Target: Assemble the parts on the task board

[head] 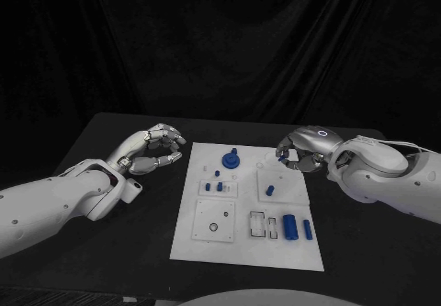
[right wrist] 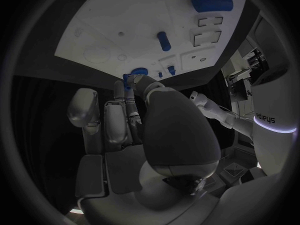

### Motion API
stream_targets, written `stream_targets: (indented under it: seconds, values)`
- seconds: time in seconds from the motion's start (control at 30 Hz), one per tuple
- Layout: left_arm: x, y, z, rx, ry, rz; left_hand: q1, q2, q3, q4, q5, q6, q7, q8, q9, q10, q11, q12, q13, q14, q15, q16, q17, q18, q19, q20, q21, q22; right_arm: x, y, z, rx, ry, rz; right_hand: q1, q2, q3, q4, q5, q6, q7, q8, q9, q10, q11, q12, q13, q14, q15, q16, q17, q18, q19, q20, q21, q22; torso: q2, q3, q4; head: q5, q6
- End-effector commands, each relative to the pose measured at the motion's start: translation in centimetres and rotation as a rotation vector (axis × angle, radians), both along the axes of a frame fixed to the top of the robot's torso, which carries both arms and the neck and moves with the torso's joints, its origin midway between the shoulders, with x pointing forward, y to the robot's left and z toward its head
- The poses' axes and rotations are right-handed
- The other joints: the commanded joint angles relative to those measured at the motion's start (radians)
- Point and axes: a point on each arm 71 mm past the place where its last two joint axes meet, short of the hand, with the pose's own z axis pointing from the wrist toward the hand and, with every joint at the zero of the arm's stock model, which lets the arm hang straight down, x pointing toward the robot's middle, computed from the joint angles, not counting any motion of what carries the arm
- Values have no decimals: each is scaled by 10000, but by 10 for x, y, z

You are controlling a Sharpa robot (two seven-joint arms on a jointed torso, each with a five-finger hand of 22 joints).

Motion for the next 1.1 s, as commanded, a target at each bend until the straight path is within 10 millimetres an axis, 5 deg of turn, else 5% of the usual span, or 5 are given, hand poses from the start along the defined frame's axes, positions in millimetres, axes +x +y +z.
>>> stream_targets:
  seconds: [0.03,0.4,0.7,0.93,1.1]
  values:
    - [-2,-3,2,-249,-286,-283,96,-3,-1,-81,33,-56,-1,40,-9,-2,96,39,-9,13,-1,-68,-12,197,53,-3,-54,-13,-7,12,7,352,-32,165,45,37,-36,-13,-39,75,23,2,20,80,-28,-38,-23,97,-3,59,17,-132,66,-17,56,1370,3,-9,-18,43,-54]
    - [-2,-5,2,-259,-231,-336,132,29,21,-98,37,-81,27,48,-31,2,129,50,-25,-20,19,-107,-30,199,64,8,-76,-10,-40,73,-4,528,766,1987,33,21,21,-19,62,-75,57,-173,-30,105,2,-261,-230,157,3,141,77,-131,77,-28,57,1362,8,9,-26,363,-290]
    - [-3,-9,2,-291,-182,-409,162,41,34,-118,52,-101,35,51,-46,3,158,56,-36,-41,35,-134,-43,198,70,17,-90,-7,-53,107,-31,222,1359,2834,1,-19,20,-19,71,-109,75,-229,-55,91,23,-330,-288,177,16,165,90,-125,75,-22,32,1353,-2,10,-17,601,-636]
    - [-3,-10,2,-290,-127,-423,163,52,36,-123,99,-125,50,55,-65,-1,192,58,-53,-33,66,-149,-53,203,111,30,-89,5,-58,128,-47,-149,1741,3262,-5,-19,40,-26,4,-164,98,-300,-90,72,44,-398,-346,173,33,143,51,-106,41,-11,-70,1324,-17,3,25,681,-888]
    - [-3,-14,2,-312,-94,-512,168,52,37,-130,129,-132,56,59,-73,-3,202,60,-60,-27,76,-154,-57,208,136,35,-84,14,-61,135,-54,-336,1839,3413,-27,-29,51,-26,-80,-189,115,-351,-119,44,69,-470,-405,139,55,78,-28,-86,-7,5,-185,1293,5,12,49,681,-889]
